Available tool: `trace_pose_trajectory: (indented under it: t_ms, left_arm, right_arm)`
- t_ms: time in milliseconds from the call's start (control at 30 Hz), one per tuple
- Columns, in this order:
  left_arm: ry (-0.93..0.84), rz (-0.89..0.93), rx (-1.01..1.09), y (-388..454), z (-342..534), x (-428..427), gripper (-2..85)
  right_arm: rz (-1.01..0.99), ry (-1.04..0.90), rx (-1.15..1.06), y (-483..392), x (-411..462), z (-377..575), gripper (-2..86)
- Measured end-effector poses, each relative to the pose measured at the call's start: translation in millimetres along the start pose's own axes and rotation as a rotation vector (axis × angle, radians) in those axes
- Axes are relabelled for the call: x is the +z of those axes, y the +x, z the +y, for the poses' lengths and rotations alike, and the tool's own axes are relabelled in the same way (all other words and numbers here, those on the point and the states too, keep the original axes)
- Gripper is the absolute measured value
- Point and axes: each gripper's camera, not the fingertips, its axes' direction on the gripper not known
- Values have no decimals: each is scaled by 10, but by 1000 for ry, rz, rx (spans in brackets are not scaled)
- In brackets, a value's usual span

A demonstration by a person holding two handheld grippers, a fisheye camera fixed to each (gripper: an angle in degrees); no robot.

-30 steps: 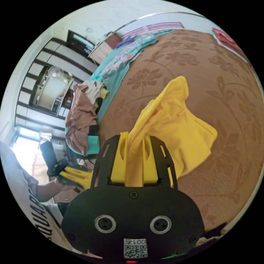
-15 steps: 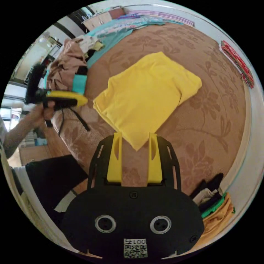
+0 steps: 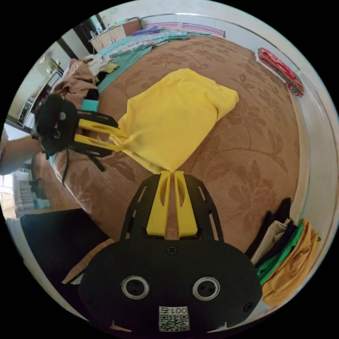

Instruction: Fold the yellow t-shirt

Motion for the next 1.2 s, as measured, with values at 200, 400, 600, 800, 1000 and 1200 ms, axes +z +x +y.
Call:
trace_pose_trajectory:
  t_ms: [200, 400, 600, 800, 1000, 1200]
  left_arm:
    - [1, -217, -6, 532, -83, -103, 91]
    - [74, -404, -136, 913, -43, -375, 116]
    - [99, -323, -243, 1022, -9, -683, 137]
    - [126, -317, -288, 1083, -14, -918, 162]
    - [58, -425, -401, 1009, 44, -953, 87]
    - [127, -388, -334, 927, 263, -1369, 35]
  right_arm:
    - [-303, 122, 201, 376, -554, 49, 11]
    - [-498, 212, 319, 787, -919, 93, 10]
    - [-555, 235, 351, 1031, -1151, 158, 11]
    - [-612, 266, 414, 1266, -1419, 312, 10]
    - [-664, 280, 411, 1544, -1737, 565, 9]
    - [-624, 166, 322, 1851, -1964, 1019, 8]
